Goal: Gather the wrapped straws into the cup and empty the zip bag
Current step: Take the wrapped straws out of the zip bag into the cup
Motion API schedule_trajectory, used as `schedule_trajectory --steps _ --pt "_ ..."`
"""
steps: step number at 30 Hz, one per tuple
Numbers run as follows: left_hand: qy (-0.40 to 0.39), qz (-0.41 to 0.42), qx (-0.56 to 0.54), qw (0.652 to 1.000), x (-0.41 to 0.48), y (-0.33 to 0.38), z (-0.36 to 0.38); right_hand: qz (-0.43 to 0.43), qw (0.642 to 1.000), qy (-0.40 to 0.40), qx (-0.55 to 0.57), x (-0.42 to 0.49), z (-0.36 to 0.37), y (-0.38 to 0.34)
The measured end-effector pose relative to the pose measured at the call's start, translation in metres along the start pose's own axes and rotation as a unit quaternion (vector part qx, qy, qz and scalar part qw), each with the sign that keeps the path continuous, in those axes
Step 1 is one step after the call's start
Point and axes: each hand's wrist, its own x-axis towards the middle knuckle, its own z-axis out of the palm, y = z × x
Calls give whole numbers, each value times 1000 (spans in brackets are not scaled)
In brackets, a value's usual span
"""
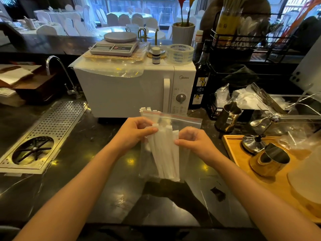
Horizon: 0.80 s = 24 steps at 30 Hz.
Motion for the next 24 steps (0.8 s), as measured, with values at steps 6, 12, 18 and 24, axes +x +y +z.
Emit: schedule_trajectory --steps 6,12,18,24 --pt "-35 -13 20 999 0 -11 -15 -23 998 20 -54 7 4 -15" --pt "-86 -41 49 994 3 -20 -24 -11 987 -41 -154 12 8 -27" --pt "-125 -27 100 987 6 -12 -31 41 949 -156 -271 27 20 -44" --pt "-94 -23 142 985 6 -13 -36 113 933 -231 -252 36 35 -51"
